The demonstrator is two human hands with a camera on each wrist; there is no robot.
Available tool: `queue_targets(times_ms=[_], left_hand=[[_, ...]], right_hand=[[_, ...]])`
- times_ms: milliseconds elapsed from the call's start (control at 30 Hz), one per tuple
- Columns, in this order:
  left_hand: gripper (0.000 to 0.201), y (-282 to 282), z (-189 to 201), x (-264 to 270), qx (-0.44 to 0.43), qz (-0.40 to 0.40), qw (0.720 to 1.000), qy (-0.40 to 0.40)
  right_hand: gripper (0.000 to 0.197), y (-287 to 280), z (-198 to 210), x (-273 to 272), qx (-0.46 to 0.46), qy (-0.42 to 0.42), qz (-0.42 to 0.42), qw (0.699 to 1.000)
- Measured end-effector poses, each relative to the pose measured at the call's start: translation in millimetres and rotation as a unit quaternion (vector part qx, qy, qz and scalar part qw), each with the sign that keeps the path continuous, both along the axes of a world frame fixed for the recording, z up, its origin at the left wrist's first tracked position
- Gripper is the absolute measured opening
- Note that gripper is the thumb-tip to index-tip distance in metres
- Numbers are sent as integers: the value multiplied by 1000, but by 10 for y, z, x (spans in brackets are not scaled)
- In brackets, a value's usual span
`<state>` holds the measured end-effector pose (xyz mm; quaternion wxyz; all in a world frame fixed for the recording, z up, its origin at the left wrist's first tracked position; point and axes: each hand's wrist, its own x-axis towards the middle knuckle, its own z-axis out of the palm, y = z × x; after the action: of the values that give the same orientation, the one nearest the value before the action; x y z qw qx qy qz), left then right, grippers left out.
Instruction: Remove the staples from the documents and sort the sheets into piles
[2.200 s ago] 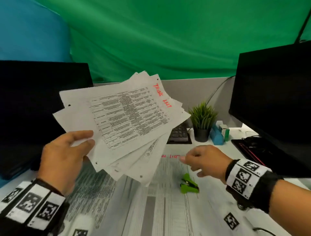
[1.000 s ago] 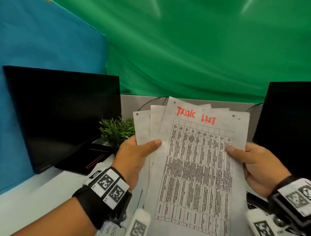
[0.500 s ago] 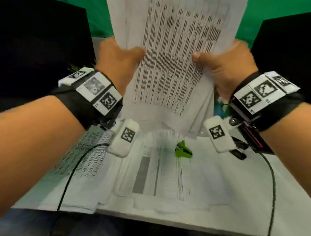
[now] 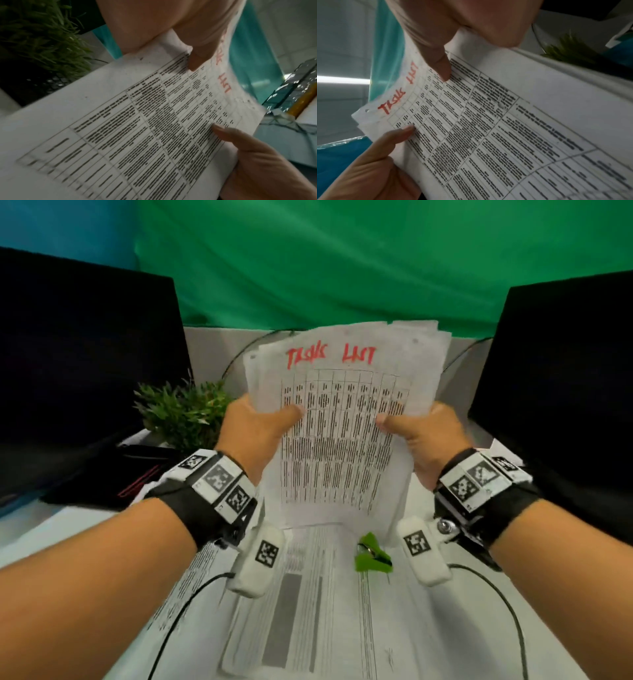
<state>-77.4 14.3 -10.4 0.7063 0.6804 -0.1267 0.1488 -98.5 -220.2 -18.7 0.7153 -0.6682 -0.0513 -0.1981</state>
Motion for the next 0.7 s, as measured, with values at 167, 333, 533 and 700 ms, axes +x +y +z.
queue_targets(times_ms=[167,333,533,700], left_hand=[[27,11,119,47,-17,-27,999,6],[29,-25,49,52,3,-40,999,3],[28,38,123,97,-2,-28,1000,-8],[27,-3,-29,62,41,-38,998,30]], right_hand=[[45,-69,37,9,7,-27,-3,1000],[36,-17,-32,-3,-33,-40,-7,999],[43,-102,78,46,-16,-32,-7,999],[34,-97,-81,45,-10,-14,-7,1000]])
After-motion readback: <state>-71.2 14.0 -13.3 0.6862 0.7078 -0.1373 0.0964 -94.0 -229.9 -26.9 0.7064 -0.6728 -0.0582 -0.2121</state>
